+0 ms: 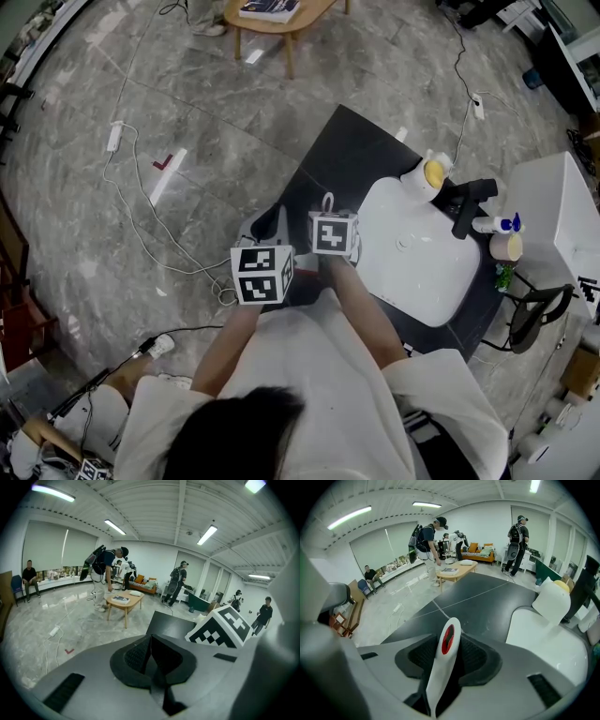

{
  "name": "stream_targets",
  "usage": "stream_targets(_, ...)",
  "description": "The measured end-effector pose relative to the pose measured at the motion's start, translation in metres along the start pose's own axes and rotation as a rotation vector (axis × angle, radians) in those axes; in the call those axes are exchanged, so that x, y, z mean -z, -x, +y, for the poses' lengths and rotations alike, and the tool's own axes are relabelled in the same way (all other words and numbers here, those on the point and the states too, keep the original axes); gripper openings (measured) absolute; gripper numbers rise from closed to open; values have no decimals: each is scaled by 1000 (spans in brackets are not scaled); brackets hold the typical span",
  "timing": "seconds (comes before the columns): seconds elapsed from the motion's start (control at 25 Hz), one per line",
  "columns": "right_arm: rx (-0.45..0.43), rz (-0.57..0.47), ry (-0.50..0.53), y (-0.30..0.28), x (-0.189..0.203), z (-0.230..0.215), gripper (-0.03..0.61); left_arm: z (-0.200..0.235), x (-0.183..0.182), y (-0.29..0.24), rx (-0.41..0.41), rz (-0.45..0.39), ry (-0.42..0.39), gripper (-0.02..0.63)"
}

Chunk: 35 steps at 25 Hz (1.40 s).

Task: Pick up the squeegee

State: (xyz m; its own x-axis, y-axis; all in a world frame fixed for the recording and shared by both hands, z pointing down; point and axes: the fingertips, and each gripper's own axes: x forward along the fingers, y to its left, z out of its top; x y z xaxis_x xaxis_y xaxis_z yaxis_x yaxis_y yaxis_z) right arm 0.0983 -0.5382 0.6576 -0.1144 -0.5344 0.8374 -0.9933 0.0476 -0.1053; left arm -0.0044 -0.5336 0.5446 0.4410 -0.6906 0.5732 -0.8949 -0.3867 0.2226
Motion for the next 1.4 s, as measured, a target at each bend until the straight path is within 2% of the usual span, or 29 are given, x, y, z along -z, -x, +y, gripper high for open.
stream_targets(0.32,28,-23,12,-2,-1,-1,146,8,4,3,0,2,7,26)
stream_targets(0.76,-21,-84,-62,6,-10,4,143,13,1,4,1,5,-2,26)
stream_targets(1.08,-54,-159,-98,23,-20,2,143,4,0,6,17,0,-23,26)
stream_targets(1.4,-88,-301,-104,61,-45,5,143,-5,-2,11,30,-17,-34,26)
